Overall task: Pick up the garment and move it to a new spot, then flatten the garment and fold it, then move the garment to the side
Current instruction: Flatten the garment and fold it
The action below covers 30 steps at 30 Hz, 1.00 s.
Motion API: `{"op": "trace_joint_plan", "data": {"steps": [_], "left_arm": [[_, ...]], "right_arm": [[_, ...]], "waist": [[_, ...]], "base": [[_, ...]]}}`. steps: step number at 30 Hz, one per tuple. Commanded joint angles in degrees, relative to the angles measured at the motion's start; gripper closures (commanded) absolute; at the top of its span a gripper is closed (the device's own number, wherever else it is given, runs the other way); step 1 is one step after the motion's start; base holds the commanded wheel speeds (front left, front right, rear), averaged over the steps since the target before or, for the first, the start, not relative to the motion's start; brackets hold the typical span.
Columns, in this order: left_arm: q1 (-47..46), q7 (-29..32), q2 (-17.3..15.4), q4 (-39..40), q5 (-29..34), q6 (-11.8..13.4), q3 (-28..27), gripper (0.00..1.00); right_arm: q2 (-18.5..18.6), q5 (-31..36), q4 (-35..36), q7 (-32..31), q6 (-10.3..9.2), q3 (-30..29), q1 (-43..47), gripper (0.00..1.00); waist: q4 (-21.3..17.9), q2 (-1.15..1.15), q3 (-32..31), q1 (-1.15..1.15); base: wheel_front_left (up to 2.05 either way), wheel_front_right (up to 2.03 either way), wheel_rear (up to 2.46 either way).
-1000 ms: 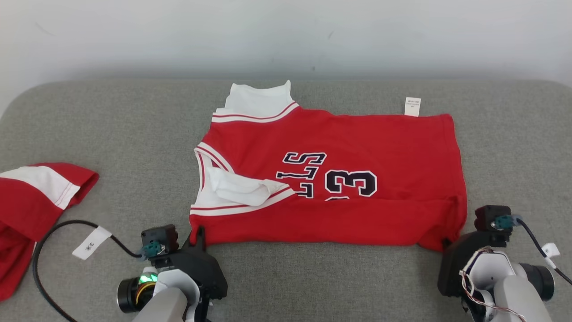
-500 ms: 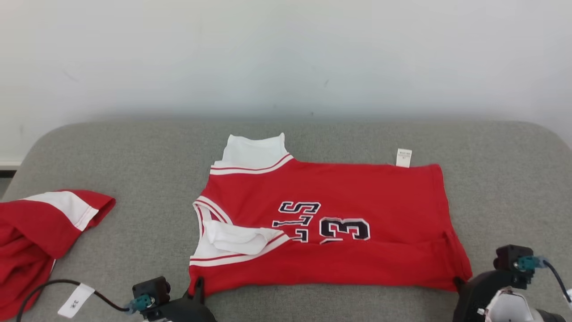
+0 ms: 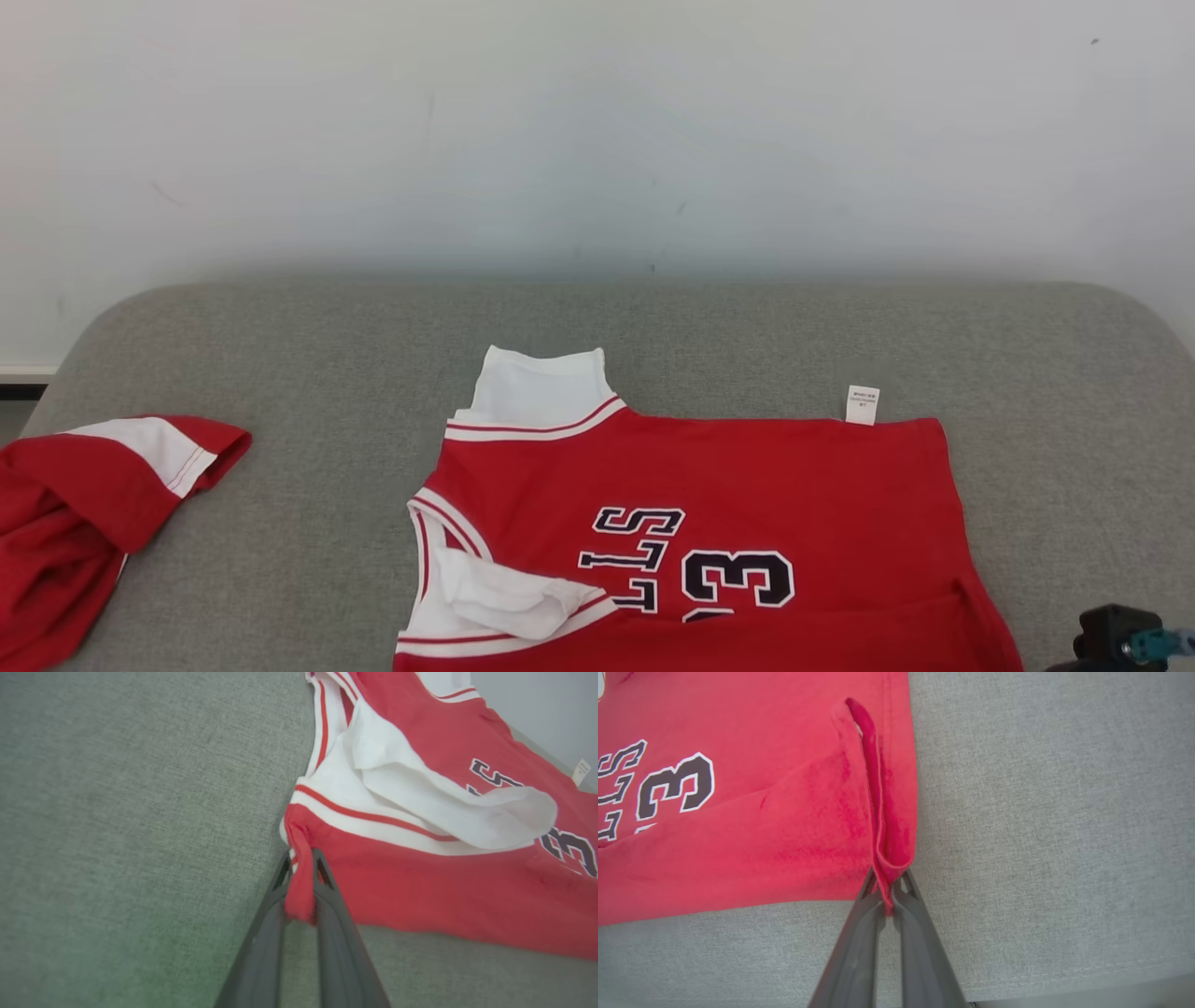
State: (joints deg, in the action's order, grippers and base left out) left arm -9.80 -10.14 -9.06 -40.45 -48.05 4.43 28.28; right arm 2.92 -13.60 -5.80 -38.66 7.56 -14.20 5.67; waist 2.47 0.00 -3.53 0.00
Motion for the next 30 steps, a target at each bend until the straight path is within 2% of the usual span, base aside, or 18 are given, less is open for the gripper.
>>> {"op": "trace_joint_plan", "data": {"steps": [1, 8, 11, 12, 13, 14, 15, 16, 22, 30], "left_arm": [[2.2, 0.5, -1.0, 2.1, 0.7, 1.3, 0.1, 1.0], [8.0, 2.5, -4.0, 11.2, 2.1, 6.9, 1.0, 1.0], [9.3, 3.3, -5.2, 13.0, 3.7, 8.3, 2.2, 1.0], [9.5, 2.7, -5.8, 13.8, 4.8, 9.0, 2.5, 1.0], [9.5, 2.4, -5.9, 14.1, 5.1, 9.2, 2.8, 0.91], [9.5, 2.1, -6.0, 14.2, 5.3, 9.2, 3.1, 0.39], [9.5, 2.1, -6.0, 14.2, 5.3, 9.2, 3.1, 0.39], [9.5, 2.1, -6.1, 14.2, 5.6, 9.4, 3.2, 0.0], [9.2, -0.3, -6.9, 14.6, 6.8, 9.9, 2.9, 0.0], [5.4, -1.4, -9.2, 16.4, 7.7, 9.3, 1.7, 0.0]], "right_arm": [[0.0, -0.8, 0.4, 0.0, -0.15, 0.2, 1.4, 1.0], [0.0, -0.1, -0.6, 1.0, -0.15, 2.5, 3.5, 1.0], [0.0, -0.9, -1.9, 2.1, -0.14, 4.3, 2.8, 1.0], [0.0, 0.6, -2.9, 3.0, -0.14, 4.9, 2.9, 0.78], [0.0, 0.9, -3.5, 3.4, -0.14, 4.8, 3.1, 0.17], [0.0, 0.7, -4.0, 3.6, -0.15, 4.5, 3.2, 0.0], [0.0, 0.7, -4.0, 3.6, -0.15, 4.5, 3.2, 0.0], [0.0, 0.2, -4.5, 3.8, -0.14, 4.5, 3.3, 0.0], [0.0, -0.2, -4.4, 4.7, -0.14, 3.0, 3.4, 0.0], [0.0, 1.6, 1.6, 3.4, -0.14, -0.4, 2.4, 0.0]], "waist": [[-0.2, 0.0, 0.0, 0.0], [-1.0, 0.0, 0.1, 0.0], [-1.1, 0.0, 0.0, 0.0], [-0.9, 0.0, 0.0, 0.0], [-0.7, 0.0, 0.0, 0.0], [-0.6, 0.0, -0.1, 0.0], [-0.6, 0.0, -0.1, 0.0], [-0.5, 0.0, -0.2, 0.0], [-0.1, 0.0, -0.9, 0.0], [-0.3, 0.0, -1.4, 0.0]], "base": [[0.0, 0.0, 0.0], [0.0, 0.0, 0.0], [0.0, 0.0, 0.0], [0.0, 0.0, 0.0], [0.0, 0.0, 0.0], [0.0, 0.0, 0.0], [0.0, 0.0, 0.0], [0.0, 0.0, 0.0], [0.0, 0.0, 0.0], [0.0, 0.0, 0.0]]}}
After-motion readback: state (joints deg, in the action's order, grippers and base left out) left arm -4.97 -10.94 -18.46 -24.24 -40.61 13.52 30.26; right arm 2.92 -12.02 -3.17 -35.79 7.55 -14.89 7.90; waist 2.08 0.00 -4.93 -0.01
